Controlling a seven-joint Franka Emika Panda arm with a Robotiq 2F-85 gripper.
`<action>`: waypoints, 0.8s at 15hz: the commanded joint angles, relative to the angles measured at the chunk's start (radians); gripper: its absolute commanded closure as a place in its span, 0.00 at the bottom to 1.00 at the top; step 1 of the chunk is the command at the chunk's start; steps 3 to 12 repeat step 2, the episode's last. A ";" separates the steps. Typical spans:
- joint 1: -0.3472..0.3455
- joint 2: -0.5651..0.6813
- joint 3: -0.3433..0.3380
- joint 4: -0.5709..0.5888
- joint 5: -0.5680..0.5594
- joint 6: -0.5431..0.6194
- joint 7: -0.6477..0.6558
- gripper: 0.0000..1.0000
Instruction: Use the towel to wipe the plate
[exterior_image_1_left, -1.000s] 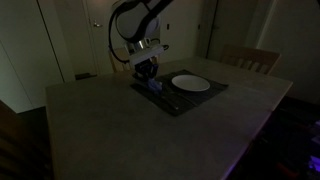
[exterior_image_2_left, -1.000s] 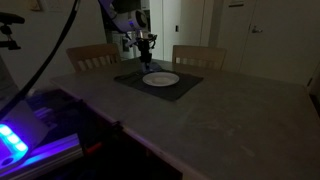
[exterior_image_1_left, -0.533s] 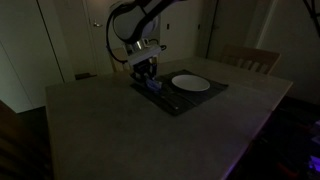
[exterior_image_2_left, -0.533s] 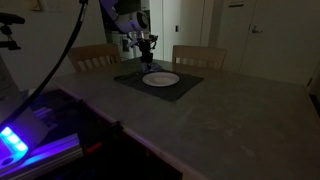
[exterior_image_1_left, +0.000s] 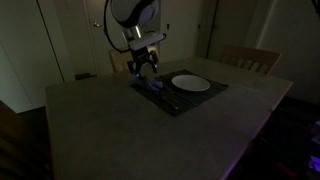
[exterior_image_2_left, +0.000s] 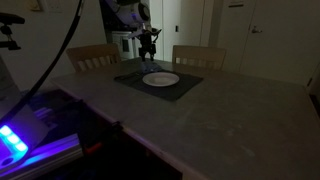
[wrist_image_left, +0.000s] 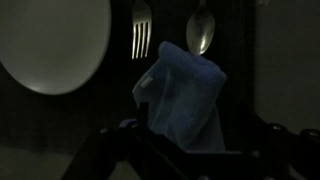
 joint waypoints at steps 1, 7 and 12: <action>-0.042 -0.040 0.047 -0.008 0.044 -0.036 -0.123 0.00; -0.047 -0.042 0.054 -0.009 0.050 -0.030 -0.149 0.00; -0.047 -0.042 0.054 -0.009 0.050 -0.030 -0.149 0.00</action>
